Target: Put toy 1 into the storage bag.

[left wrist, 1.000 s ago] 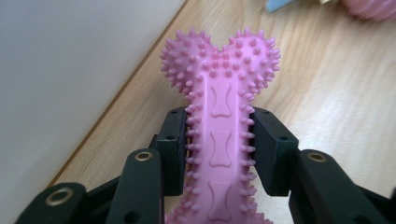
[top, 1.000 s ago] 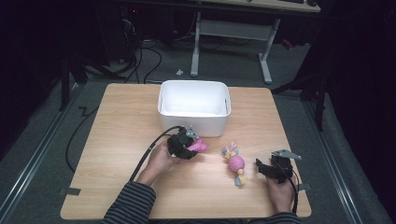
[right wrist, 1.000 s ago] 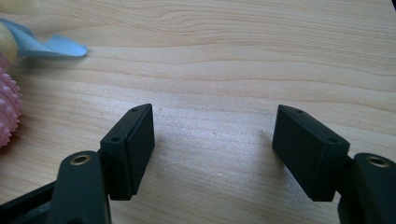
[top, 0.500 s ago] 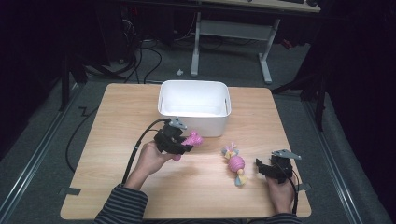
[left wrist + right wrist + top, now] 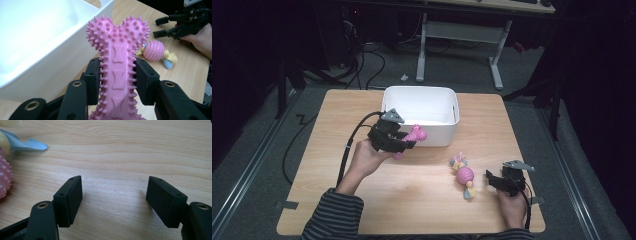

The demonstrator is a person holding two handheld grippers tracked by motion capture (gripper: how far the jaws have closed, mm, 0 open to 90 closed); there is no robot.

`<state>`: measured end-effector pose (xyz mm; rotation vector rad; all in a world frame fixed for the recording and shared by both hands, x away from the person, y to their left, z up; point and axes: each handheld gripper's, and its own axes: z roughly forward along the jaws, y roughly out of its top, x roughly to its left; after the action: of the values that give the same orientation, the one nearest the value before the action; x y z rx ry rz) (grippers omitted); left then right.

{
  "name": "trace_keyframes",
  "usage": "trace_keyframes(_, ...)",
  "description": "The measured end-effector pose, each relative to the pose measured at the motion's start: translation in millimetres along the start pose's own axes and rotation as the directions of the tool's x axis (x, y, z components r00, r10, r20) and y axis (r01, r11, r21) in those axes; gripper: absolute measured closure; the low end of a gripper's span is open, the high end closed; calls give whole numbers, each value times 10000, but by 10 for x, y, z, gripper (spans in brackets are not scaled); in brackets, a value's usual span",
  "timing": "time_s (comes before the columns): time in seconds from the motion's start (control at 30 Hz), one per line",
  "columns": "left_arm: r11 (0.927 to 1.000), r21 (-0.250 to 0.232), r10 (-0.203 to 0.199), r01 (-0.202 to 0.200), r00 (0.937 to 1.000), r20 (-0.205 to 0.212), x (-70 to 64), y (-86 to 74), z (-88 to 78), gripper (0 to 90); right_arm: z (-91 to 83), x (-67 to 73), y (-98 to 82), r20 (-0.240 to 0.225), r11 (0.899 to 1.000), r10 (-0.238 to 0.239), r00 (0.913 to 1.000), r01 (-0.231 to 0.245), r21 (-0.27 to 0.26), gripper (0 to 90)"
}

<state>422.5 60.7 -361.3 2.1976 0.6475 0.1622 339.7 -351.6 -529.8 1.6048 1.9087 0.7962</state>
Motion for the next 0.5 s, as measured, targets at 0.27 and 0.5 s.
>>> trace_keyframes(0.27,9989,-475,-87,66,9990,-435,192,286,-197,595,0,0,0,3,10000,6,10000,-6,2,295)
trace_keyframes(0.5,9987,-493,70,-115,9959,-901,337,525,-162,594,-1,0,0,1,10000,9,10000,-9,4,295)
